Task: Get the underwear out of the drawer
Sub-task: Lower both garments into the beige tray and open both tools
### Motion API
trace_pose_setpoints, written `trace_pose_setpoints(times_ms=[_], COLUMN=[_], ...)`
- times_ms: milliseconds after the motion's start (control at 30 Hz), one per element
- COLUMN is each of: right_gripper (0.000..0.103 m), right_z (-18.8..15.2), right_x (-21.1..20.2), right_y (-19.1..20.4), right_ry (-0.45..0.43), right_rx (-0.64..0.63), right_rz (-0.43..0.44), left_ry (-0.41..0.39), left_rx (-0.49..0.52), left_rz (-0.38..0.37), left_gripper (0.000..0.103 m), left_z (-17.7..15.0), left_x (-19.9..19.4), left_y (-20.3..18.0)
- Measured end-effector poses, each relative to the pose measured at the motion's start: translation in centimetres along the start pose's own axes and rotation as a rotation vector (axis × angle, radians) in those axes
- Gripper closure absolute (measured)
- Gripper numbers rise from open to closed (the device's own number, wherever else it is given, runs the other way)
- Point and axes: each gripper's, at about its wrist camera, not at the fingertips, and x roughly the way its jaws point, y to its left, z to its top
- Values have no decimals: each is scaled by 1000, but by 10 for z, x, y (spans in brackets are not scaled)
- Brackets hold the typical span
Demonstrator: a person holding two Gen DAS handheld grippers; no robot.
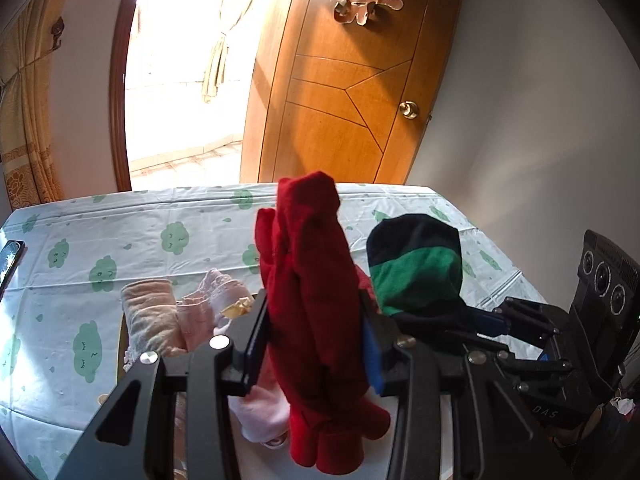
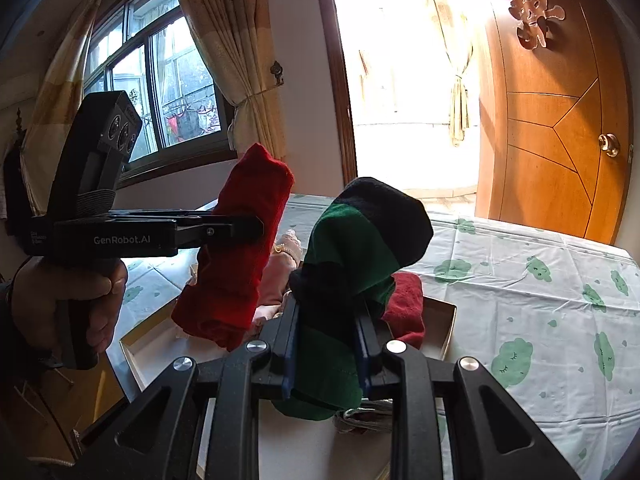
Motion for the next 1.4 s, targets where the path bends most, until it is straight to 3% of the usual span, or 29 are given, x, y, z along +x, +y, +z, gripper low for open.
trace_pose_setpoints(times_ms=[333,533,633,700,767,833,1067,1400], right_gripper=[77,76,67,46,40,40,38,32], right_z=[-1,-9,-9,-10,-10,-9,-19,-71], right_x=[43,53,52,48,41,32,-5,-82], right_y=[-4,-11,-13,-14,-18,-17,-3,32], right_ry=[107,133,128,118,93,68,27,21], right_rx=[17,39,53,65,89,98,79,30], right_rz=[-39,-43,-41,-61,-60,-54,-42,15], left_ry=[85,86,75,63,43,19,-36,-104], left_rx=[-20,-27,-23,-21,-14,-8,10,96], left_rz=[35,53,69,69,76,76,18,-47], left_gripper=[61,56,50,46,41,36,35,29], left_z=[3,0,0,0,-1,-3,-23,-87], left_x=[48,57,54,50,43,35,-4,-78], left_y=[3,5,3,3,0,-2,-17,-42])
